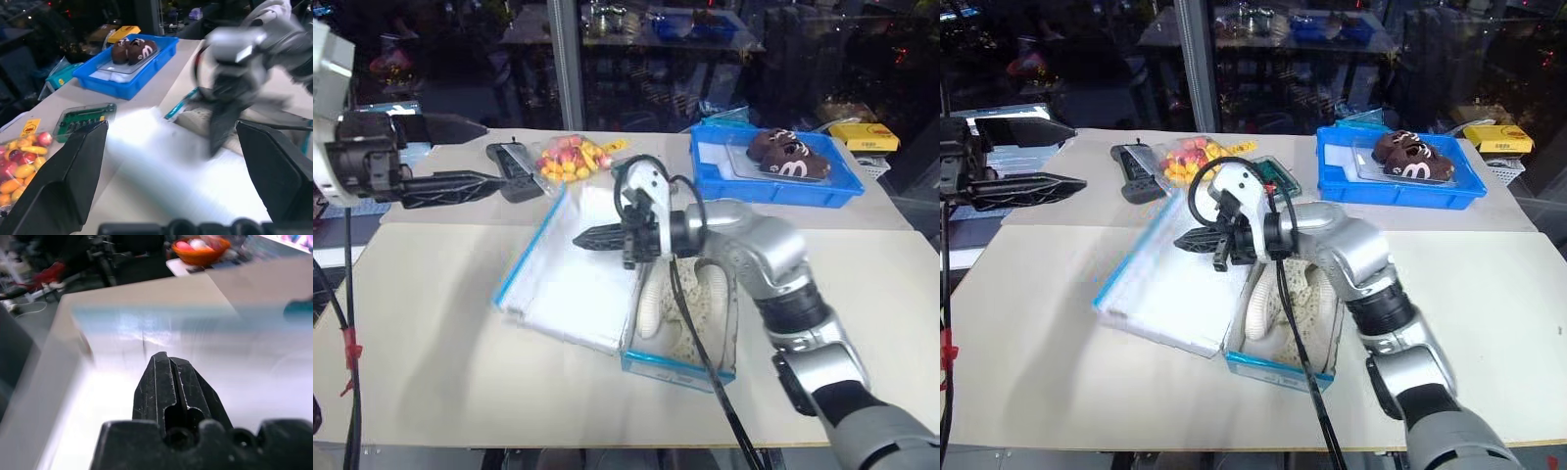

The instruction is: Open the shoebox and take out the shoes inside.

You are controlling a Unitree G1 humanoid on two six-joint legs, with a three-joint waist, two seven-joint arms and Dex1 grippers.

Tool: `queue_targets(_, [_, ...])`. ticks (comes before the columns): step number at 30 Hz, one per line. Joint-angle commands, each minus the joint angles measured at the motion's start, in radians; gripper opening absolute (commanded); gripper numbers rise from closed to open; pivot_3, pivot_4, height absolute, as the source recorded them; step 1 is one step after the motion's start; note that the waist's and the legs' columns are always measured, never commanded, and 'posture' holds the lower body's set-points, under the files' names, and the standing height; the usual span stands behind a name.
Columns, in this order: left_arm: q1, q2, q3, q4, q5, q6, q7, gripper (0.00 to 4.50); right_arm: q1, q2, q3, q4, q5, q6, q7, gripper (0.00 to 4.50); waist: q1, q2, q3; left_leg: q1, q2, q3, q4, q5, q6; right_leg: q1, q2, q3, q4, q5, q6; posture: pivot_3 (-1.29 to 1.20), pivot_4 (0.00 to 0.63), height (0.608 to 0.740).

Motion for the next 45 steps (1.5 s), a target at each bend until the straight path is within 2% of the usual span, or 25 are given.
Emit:
queue_targets(1, [0.015,0.013,0.028,-0.051,-0.034,0.010,0.009,4.47,-0.089,-0.052,-0.142,-0.037,0.052,0.081,-0.025,0.00,0.008,0.000,0.000,0.000,0.000,0.000,0.000,0.000,0.000,0.000,0.000,0.000,0.000,0.000,0.000,0.00,0.150,0.739])
queue_targets(4, [0.047,-0.007,-0.011,-0.058,-0.010,-0.028,-0.004,4.47,-0.145,-0.148,-0.225,-0.115,0.131,0.187,0.005,0.00,0.011,0.000,0.000,0.000,0.000,-0.001,0.000,0.000,0.000,0.000,0.000,-0.001,0.000,0.000,0.000,0.00,0.150,0.739])
queue_targets(7, [0.073,-0.021,-0.060,-0.056,0.031,-0.084,-0.027,4.47,-0.180,-0.258,-0.256,-0.191,0.184,0.237,0.066,0.00,0.011,0.000,0.000,0.000,0.000,-0.001,-0.001,0.000,0.000,0.000,0.000,-0.001,0.000,0.000,0.000,0.00,0.150,0.739])
queue_targets(12, [0.076,-0.063,-0.162,-0.028,0.112,-0.183,-0.059,4.47,-0.094,-0.544,-0.151,-0.311,0.086,0.114,0.269,0.00,0.008,0.000,0.000,0.000,0.000,0.000,-0.001,0.000,0.000,0.000,0.000,0.000,-0.001,0.000,-0.001,0.00,0.150,0.739])
queue_targets(14, [0.065,-0.085,-0.187,-0.017,0.126,-0.201,-0.063,4.50,-0.030,-0.607,-0.112,-0.295,0.048,0.084,0.300,0.57,0.008,0.000,0.000,0.000,0.000,0.000,0.000,0.000,0.000,0.001,0.000,0.000,-0.001,-0.001,-0.001,0.00,0.150,0.739])
queue_targets(16, [0.061,-0.101,-0.197,-0.015,0.131,-0.208,-0.066,4.50,0.026,-0.619,-0.076,-0.260,-0.013,0.015,0.297,1.09,0.002,0.000,0.000,0.000,0.000,0.000,0.000,0.000,0.000,0.001,0.000,0.000,-0.001,-0.001,-0.001,0.00,0.150,0.739])
queue_targets(18, [0.064,-0.109,-0.203,-0.021,0.133,-0.210,-0.068,4.50,0.084,-0.632,-0.026,-0.212,-0.117,-0.109,0.294,1.80,-0.003,0.000,0.000,0.001,0.000,0.000,0.001,0.000,0.000,0.001,0.000,0.001,-0.001,-0.001,-0.001,0.00,0.150,0.739])
queue_targets(19, [0.065,-0.111,-0.203,-0.024,0.134,-0.210,-0.070,4.50,0.108,-0.634,-0.014,-0.191,-0.148,-0.156,0.300,2.02,-0.003,0.000,0.000,0.000,0.000,0.000,0.001,0.000,0.000,0.000,0.001,0.001,-0.001,-0.001,-0.001,0.00,0.150,0.739])
queue_targets(21, [0.066,-0.111,-0.201,-0.024,0.135,-0.208,-0.070,4.50,0.141,-0.615,-0.005,-0.132,-0.185,-0.202,0.292,2.89,0.000,0.000,0.000,0.000,0.000,0.000,0.001,0.000,0.000,0.000,0.001,0.001,-0.001,-0.001,-0.001,0.00,0.150,0.739])
queue_targets(23, [0.071,-0.109,-0.198,-0.025,0.135,-0.206,-0.069,4.50,0.163,-0.599,0.005,-0.076,-0.219,-0.232,0.288,3.47,0.001,0.000,0.000,0.000,0.000,0.000,0.001,0.000,0.000,0.000,0.001,0.001,-0.001,-0.001,0.000,0.00,0.150,0.739])
queue_targets(26, [0.081,-0.104,-0.194,-0.028,0.140,-0.206,-0.067,4.50,0.192,-0.587,-0.011,-0.034,-0.206,-0.207,0.315,4.49,0.004,0.000,0.000,0.000,0.000,0.000,0.001,0.000,0.000,0.000,0.001,0.001,-0.001,-0.001,0.000,0.00,0.150,0.739])
queue_targets(34, [0.104,-0.117,-0.158,-0.042,0.112,-0.182,-0.038,4.50,0.127,-0.535,-0.230,0.051,0.116,0.215,0.379,4.49,0.005,0.000,0.000,0.000,0.000,0.000,0.001,0.000,0.000,0.000,0.001,0.001,-0.001,-0.001,0.000,0.00,0.150,0.739])
queue_targets(39, [0.141,-0.119,-0.158,-0.063,0.125,-0.195,-0.020,4.50,0.122,-0.529,-0.237,0.077,0.155,0.316,0.365,4.49,0.006,0.000,0.000,0.000,0.000,-0.001,0.001,0.000,0.001,0.001,0.001,0.001,-0.001,-0.001,0.000,0.00,0.150,0.739])
queue_targets(45, [0.122,-0.150,-0.120,-0.111,0.055,-0.133,0.052,4.50,0.128,-0.498,-0.194,0.086,0.164,0.419,0.331,4.49,0.004,0.000,0.000,0.000,0.000,-0.001,0.001,0.000,0.001,0.001,0.001,0.001,-0.001,-0.001,0.000,0.00,0.150,0.739])
